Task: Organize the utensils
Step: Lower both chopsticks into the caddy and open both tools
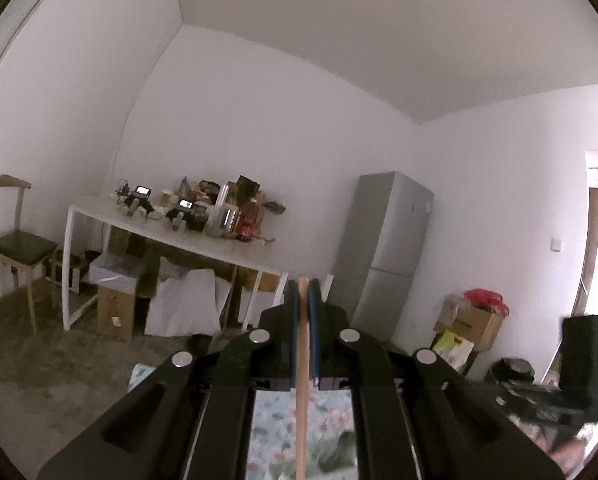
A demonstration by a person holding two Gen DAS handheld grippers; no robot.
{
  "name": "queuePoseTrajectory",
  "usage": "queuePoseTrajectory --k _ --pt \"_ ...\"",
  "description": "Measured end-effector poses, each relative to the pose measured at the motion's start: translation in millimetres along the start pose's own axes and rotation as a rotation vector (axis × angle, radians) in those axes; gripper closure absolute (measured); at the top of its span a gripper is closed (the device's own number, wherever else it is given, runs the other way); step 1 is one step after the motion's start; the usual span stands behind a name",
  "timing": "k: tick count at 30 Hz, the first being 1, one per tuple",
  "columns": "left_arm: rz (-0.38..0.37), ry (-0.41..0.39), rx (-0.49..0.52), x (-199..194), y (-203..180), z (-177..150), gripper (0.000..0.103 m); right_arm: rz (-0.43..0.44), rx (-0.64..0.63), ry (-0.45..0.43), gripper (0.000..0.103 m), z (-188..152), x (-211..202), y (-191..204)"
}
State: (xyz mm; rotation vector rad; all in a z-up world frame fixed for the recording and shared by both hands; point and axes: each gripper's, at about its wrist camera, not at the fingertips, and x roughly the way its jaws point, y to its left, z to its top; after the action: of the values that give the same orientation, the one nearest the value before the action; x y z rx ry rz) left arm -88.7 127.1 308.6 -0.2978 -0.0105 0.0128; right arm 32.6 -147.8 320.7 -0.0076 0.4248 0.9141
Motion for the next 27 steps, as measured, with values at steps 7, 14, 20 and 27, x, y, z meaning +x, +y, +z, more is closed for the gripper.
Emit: queuePoseTrajectory --k 7,14,20,27 --pt "0.019 0.095 -0.019 66 1 -34 0.099 -0.003 0.048 -0.051 0.099 2 -20 -12" --pt "0.002 0.281 0.084 90 -7 -99 0.087 -0.017 0.056 -0.068 0.099 10 -22 -17" --pt "-0.011 0.241 0.099 56 -4 -104 0.031 -0.020 0.087 -0.098 0.099 15 -17 -20" --pt "0.001 0.192 0.016 -4 21 -104 0.029 0.004 0.118 -0.130 0.099 35 1 -24"
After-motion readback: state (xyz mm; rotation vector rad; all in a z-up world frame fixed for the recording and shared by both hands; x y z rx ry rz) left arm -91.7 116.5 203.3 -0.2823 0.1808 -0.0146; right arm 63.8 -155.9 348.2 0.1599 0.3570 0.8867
